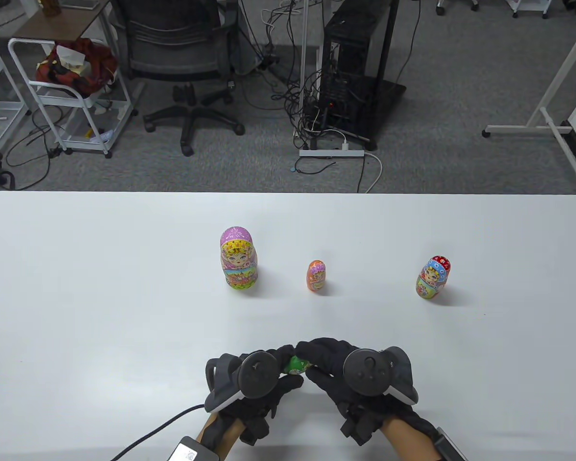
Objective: Nest individual Russian dolls into a nested set
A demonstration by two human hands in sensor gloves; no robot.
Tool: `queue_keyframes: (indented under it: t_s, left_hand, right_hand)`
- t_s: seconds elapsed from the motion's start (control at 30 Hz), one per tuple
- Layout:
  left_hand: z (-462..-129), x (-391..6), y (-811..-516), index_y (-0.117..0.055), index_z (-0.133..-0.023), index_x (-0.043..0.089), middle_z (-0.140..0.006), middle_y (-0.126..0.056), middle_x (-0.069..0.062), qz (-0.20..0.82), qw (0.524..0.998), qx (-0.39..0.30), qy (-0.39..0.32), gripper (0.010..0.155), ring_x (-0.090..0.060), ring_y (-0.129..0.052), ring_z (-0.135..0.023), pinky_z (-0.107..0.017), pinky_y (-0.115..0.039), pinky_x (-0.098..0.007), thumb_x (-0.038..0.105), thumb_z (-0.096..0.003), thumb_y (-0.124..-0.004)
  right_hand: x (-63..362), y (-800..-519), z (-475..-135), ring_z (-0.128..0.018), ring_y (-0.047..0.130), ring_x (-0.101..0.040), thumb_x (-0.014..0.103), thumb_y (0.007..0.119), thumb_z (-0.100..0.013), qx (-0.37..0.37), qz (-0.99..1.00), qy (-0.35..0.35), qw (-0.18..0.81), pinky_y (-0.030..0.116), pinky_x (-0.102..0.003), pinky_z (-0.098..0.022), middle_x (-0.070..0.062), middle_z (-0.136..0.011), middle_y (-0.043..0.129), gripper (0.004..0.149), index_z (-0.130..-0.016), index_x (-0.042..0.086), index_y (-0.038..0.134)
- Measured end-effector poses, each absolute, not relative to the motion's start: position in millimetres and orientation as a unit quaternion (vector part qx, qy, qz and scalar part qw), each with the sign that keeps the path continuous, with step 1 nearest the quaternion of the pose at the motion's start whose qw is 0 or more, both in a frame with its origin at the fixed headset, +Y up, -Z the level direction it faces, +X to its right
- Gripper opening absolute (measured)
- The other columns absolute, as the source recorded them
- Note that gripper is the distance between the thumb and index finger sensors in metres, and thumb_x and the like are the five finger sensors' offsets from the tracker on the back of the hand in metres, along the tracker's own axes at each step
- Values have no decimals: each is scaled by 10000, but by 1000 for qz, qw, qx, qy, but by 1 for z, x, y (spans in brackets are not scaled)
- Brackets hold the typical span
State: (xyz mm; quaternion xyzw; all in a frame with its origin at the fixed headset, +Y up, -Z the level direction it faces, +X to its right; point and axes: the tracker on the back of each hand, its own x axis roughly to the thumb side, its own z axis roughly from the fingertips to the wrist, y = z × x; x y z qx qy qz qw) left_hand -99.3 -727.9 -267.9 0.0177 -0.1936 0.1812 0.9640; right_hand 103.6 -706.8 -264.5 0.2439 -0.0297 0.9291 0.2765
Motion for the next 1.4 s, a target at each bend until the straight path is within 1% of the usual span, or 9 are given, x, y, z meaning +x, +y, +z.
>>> queue_keyframes:
  t_s: [0.23,0.37,0.5,0.67,0.83,0.9,1.13,1.27,1.4]
  left_hand:
    - [-270,-102,-727,-815,-900,150,-667,-1055,18,212,958,-23,-193,675,-106,-1067,-514,-530,-883,-412,530,-344,-858]
    - [-272,-103,-729,-813,-901,159,-666,-1054,28,214,957,-24,-196,677,-99,-1066,-514,-532,-883,-408,543,-345,-853]
    - [-274,-100,-734,-746,-951,191,-758,-998,34,212,955,-51,-199,695,-113,-1030,-603,-580,-841,-426,570,-372,-809]
    - [-281,-112,-737,-433,-1098,221,-1117,-611,-98,168,970,-35,-174,876,-317,-690,-1005,-723,-578,-614,642,-395,-744]
    - [-290,-128,-744,-331,-1118,234,-1173,-338,-163,68,990,-15,-120,913,-390,-432,-1066,-735,-376,-677,677,-408,-695]
    - [-295,-130,-749,-349,-1117,240,-1172,-339,-163,55,993,-15,-106,902,-391,-429,-1066,-734,-365,-682,676,-408,-696]
    - [-298,-128,-753,-372,-1113,258,-1169,-368,-151,31,994,-7,-108,876,-382,-439,-1067,-737,-363,-683,665,-409,-698]
    - [-294,-130,-751,-379,-1109,257,-1166,-375,-153,20,994,13,-111,869,-382,-447,-1063,-735,-368,-682,659,-409,-701]
    - [-295,-128,-750,-378,-1109,252,-1165,-378,-154,-1,994,30,-104,869,-382,-450,-1061,-734,-364,-683,654,-411,-705]
  right_hand:
    - [101,-705,-261,-729,923,-211,389,853,-429,244,929,-68,270,787,-416,-591,23,-920,824,487,-896,355,719]
    - [99,-710,-261,-813,900,-176,434,806,-447,235,933,-68,264,775,-432,-621,85,-972,777,479,-908,419,677]
    - [101,-714,-266,-810,883,-238,418,796,-462,222,921,-36,319,743,-482,-620,3,-973,776,471,-915,377,676]
    - [127,-699,-273,-782,868,-278,409,800,-470,131,957,-72,248,723,-504,-615,-62,-971,758,515,-950,313,641]
    - [167,-703,-290,-764,874,-286,404,824,-474,-37,997,-37,65,724,-504,-615,-100,-973,758,558,-973,246,631]
    - [183,-715,-299,-747,874,-298,396,840,-472,-96,995,6,35,719,-512,-610,-119,-964,763,565,-971,223,641]
    - [196,-739,-308,-766,833,-303,397,842,-481,-132,986,100,8,686,-528,-627,-111,-978,721,548,-962,241,631]
    - [194,-742,-307,-892,723,-367,532,785,-476,-130,986,103,-2,626,-568,-658,-146,-1074,578,698,-1043,251,490]
    - [181,-722,-304,-959,621,-391,585,726,-476,-120,993,12,15,583,-578,-678,-155,-1117,460,738,-1062,272,406]
